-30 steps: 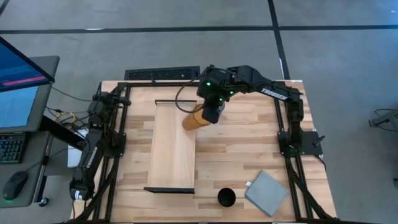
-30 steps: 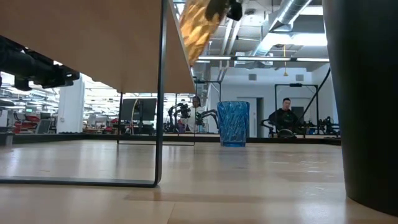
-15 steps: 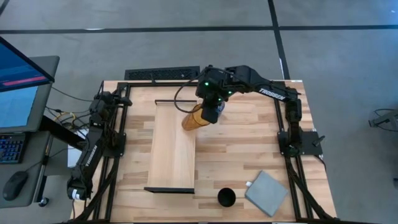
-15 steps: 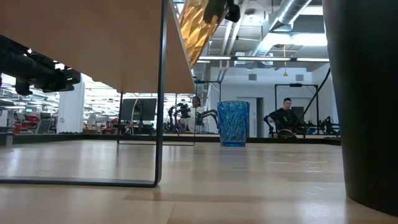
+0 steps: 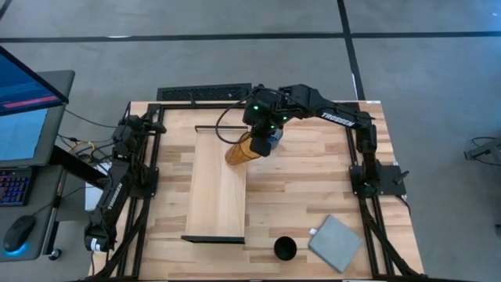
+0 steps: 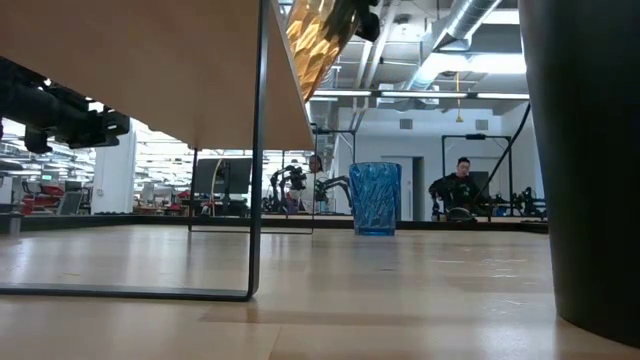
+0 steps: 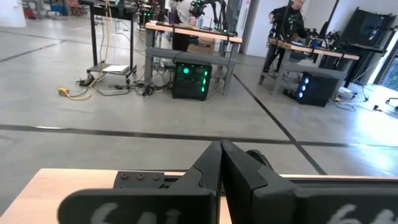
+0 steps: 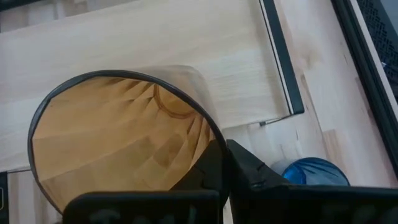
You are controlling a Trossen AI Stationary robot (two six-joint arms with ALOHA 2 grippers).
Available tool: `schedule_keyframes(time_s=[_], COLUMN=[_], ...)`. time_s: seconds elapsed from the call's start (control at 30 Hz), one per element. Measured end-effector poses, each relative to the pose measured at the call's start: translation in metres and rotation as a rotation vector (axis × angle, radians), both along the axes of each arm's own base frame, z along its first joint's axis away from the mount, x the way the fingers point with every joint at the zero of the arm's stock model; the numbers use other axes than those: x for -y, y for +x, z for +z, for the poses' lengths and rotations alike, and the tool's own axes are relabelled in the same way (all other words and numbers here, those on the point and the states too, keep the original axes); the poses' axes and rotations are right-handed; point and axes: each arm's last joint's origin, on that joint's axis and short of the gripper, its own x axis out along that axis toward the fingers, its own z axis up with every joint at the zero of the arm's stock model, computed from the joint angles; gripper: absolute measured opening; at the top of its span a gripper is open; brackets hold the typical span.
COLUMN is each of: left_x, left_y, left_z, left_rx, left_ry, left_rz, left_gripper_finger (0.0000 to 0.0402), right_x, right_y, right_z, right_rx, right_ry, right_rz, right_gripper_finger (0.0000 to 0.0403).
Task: Stack small to large cups/mugs on shelf
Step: Put the brown cup on the shelf
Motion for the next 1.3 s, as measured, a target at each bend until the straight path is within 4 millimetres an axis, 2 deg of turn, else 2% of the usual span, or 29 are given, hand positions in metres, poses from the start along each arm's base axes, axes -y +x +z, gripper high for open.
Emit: schedule_keyframes(time_s=[0.53, 1.17, 1.3], left_x=[0.0000, 0.0000, 0.0002], left_y=[0.0000, 0.0000, 0.0019], left_z=[0.0000, 0.0000, 0.0023], left_rx=[0.000, 0.050, 0.070], left_ry=[0.000, -0.008, 0.011], left_rz=[0.000, 0.002, -0.061], left_gripper_finger=[0.0000, 0.0000, 0.0000], right_x=[-0.0003, -0.0003, -0.0002], right_y=[-0.0011, 0.0024, 0.0029], right_z=[-0.0014, 0.0007, 0.0012], right_rx=[-0.017, 0.028, 0.035], right_ry=[0.005, 0.002, -0.003], right_rz=[0.004, 0.035, 0.043], right_gripper_finger=[0.0055, 0.0056, 0.0056])
